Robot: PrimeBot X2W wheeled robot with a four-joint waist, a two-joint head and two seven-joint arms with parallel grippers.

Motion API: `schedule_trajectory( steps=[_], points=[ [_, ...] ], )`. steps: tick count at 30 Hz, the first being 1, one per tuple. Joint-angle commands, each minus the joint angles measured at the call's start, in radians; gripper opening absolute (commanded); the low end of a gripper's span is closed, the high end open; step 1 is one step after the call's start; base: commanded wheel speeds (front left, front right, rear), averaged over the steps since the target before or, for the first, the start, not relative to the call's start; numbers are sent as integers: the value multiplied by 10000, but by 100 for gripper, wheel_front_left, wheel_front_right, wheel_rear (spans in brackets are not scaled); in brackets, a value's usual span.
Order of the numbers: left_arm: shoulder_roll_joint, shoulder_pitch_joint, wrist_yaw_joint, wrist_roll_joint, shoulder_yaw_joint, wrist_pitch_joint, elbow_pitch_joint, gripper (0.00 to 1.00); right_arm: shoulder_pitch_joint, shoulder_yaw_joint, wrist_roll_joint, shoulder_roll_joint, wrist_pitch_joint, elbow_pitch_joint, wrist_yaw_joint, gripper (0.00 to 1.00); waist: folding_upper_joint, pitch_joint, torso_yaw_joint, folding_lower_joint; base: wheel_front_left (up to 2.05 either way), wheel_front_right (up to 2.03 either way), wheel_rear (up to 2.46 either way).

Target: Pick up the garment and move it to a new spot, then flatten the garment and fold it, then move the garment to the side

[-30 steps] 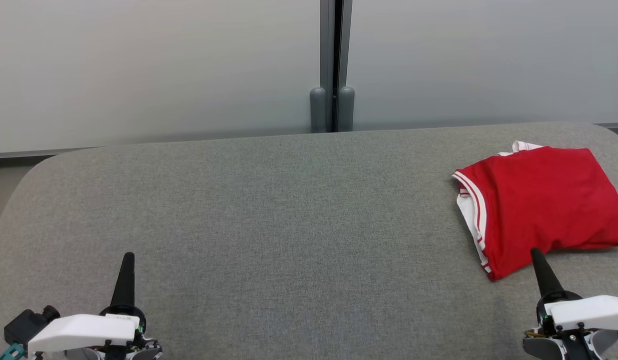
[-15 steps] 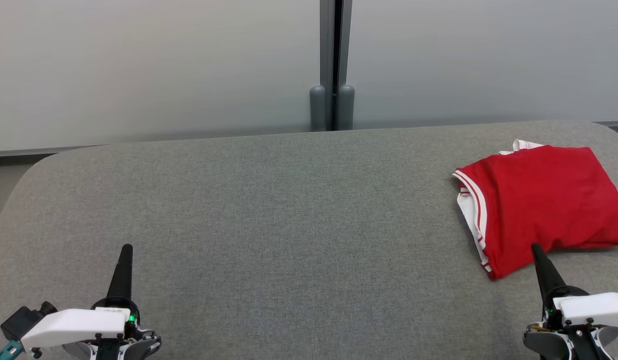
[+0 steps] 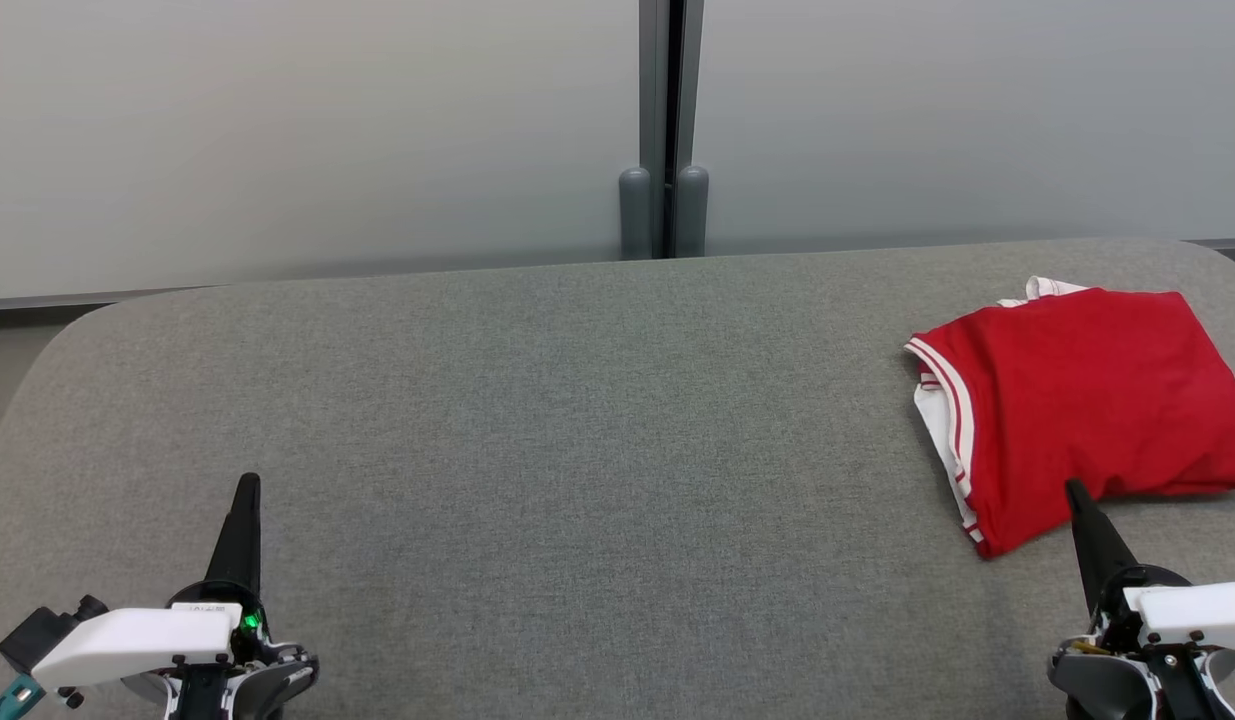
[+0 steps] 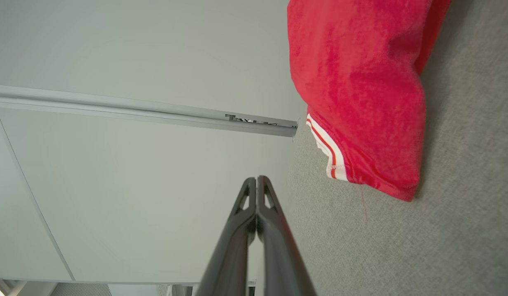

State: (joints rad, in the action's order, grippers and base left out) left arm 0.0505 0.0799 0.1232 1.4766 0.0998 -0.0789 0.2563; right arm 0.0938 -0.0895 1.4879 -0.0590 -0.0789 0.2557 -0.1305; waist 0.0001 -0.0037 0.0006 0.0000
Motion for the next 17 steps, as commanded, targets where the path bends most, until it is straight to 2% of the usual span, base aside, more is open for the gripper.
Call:
schedule_trajectory(
  steps=[1, 17],
  points=[
    [30, 211, 67, 166, 64, -56, -72, 0, 144, -68, 176, -10, -64, -67, -4, 0, -1, 4, 0, 0, 0, 0, 0],
    [11, 356, 100, 1190, 154, -331, -123, 0, 188, -247, 1091, 68, -347, -116, -4, 0, -1, 55, -5, 0, 0, 0, 0]
  ],
)
